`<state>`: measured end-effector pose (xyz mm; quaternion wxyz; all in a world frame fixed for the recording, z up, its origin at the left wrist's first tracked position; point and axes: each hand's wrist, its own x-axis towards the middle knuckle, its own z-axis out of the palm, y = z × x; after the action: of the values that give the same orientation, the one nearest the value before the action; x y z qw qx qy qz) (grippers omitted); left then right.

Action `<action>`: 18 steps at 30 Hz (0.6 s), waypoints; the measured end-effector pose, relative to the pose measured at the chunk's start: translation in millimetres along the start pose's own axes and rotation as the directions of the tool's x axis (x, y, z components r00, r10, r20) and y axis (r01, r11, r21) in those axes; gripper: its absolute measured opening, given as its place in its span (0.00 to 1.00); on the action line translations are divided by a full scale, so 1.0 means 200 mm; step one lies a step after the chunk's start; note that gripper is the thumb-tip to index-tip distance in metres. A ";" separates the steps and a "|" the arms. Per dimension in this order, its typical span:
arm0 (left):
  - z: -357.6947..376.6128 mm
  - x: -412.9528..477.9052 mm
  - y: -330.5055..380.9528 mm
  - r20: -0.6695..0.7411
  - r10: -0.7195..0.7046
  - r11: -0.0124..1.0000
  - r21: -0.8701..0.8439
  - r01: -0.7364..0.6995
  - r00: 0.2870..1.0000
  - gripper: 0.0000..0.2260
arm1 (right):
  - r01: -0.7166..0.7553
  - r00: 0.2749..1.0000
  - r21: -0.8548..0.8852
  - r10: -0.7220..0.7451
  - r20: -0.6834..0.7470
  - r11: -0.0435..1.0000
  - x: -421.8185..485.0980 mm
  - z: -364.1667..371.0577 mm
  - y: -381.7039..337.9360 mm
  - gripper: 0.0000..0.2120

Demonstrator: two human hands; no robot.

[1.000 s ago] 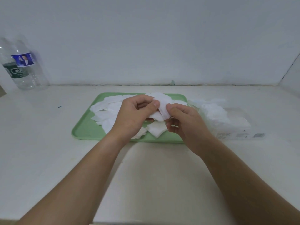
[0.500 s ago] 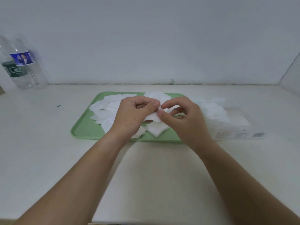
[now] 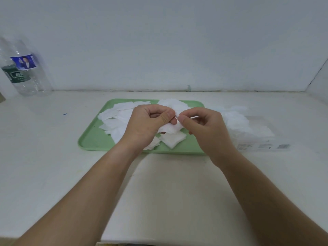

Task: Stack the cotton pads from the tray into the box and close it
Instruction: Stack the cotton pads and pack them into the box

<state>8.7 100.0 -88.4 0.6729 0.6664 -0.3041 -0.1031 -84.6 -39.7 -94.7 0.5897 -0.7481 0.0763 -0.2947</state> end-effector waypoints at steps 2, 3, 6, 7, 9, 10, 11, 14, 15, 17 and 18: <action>0.00 0.00 0.00 -0.002 0.006 1.000 0.003 -0.006 1.000 0.07 | -0.045 0.999 0.041 0.045 0.004 0.998 0.00 -0.01 0.00 0.06; 0.00 0.00 0.00 -0.001 0.009 1.000 0.004 -0.009 1.000 0.07 | -0.065 0.998 0.051 0.064 0.010 0.997 0.00 -0.01 0.00 0.06; 0.00 0.00 0.00 0.006 0.000 1.000 0.000 0.000 1.000 0.08 | -0.130 0.991 0.078 0.126 0.051 0.988 0.00 -0.02 0.00 0.05; 0.00 0.00 0.00 0.007 -0.003 1.000 -0.003 0.003 1.000 0.08 | -0.160 0.986 0.099 0.154 0.067 0.982 0.00 -0.02 0.00 0.04; 0.00 0.00 0.00 0.010 -0.006 1.000 -0.019 0.006 1.000 0.09 | -0.225 0.973 0.160 0.212 0.096 0.961 0.00 -0.02 0.00 0.03; 0.00 0.00 0.00 0.014 -0.008 0.999 -0.032 0.008 1.000 0.09 | -0.257 0.965 0.202 0.239 0.109 0.945 0.01 -0.02 0.00 0.03; 0.00 0.00 0.00 0.022 -0.009 0.999 -0.045 0.010 1.000 0.09 | -0.287 0.957 0.246 0.264 0.122 0.926 0.01 -0.02 0.00 0.04; 0.00 0.00 0.00 0.070 0.004 0.999 -0.039 -0.002 0.998 0.05 | -0.345 0.938 0.325 0.309 0.158 0.881 0.01 -0.02 -0.01 0.05; 0.00 0.00 -0.01 0.081 0.010 1.000 -0.028 -0.007 0.997 0.03 | -0.352 0.935 0.329 0.313 0.167 0.876 0.01 -0.02 -0.01 0.06; 0.00 0.00 -0.01 0.078 0.020 1.000 -0.008 -0.019 0.997 0.02 | -0.359 0.932 0.330 0.317 0.176 0.873 0.00 -0.02 -0.02 0.07; 0.01 0.00 -0.01 0.067 0.030 1.000 0.006 -0.031 0.997 0.02 | -0.362 0.931 0.330 0.319 0.178 0.872 0.00 -0.02 -0.03 0.09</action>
<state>8.0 99.0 -90.3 0.6616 0.6602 -0.3368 -0.1139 -87.2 -41.0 -89.0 0.7618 -0.6191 0.1172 -0.1504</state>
